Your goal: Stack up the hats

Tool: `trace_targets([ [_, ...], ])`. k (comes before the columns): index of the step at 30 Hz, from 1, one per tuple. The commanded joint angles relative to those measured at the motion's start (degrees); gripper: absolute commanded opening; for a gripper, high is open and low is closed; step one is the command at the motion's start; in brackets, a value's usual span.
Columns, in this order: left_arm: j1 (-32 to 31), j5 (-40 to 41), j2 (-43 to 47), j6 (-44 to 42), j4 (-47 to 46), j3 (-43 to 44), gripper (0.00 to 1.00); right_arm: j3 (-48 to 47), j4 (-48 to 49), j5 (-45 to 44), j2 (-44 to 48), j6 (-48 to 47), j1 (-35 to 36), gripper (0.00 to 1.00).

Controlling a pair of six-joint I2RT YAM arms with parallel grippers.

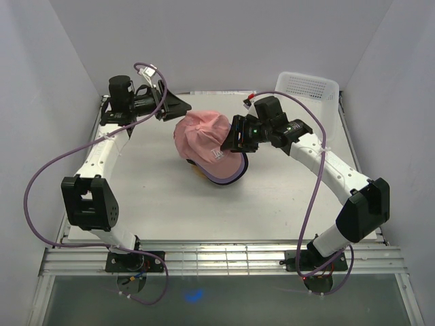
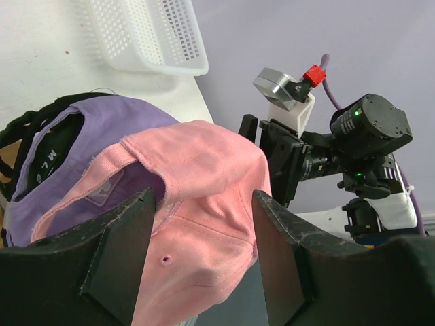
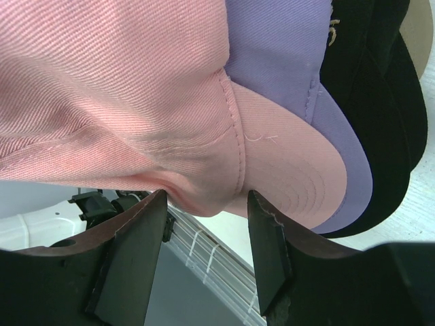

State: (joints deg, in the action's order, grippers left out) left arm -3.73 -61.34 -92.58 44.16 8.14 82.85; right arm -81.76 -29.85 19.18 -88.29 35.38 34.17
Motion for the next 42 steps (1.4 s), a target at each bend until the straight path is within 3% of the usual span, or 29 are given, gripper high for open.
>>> trace_targets([
  [1, -0.2, 1.9, 0.1, -3.9, 3.4, 1.3, 0.69, -2.1, 3.0, -0.5, -0.8, -1.0, 0.3, 0.56],
  [12, -0.2, -1.8, 0.9, -2.7, 3.8, 1.3, 0.61, -1.6, 3.2, -0.4, -0.9, -1.1, 0.3, 0.56],
  [16, -0.2, -3.4, -0.1, 0.6, 0.1, 1.1, 0.43, -1.3, 3.2, -0.6, -0.8, -1.1, 0.3, 0.56],
  [22, -0.1, -4.9, -2.4, 3.3, -3.3, 0.2, 0.24, -1.4, 2.9, -0.9, -0.9, -1.1, 0.3, 0.56],
  [26, -0.2, -4.8, -3.2, 4.0, -4.2, -0.5, 0.00, -1.3, 2.9, -1.1, -0.9, -1.1, 0.3, 0.57],
  [42, -0.2, 4.5, -11.9, -0.2, 0.7, 3.2, 0.00, 3.7, 2.2, -4.9, -1.5, -3.4, 0.3, 0.54],
])
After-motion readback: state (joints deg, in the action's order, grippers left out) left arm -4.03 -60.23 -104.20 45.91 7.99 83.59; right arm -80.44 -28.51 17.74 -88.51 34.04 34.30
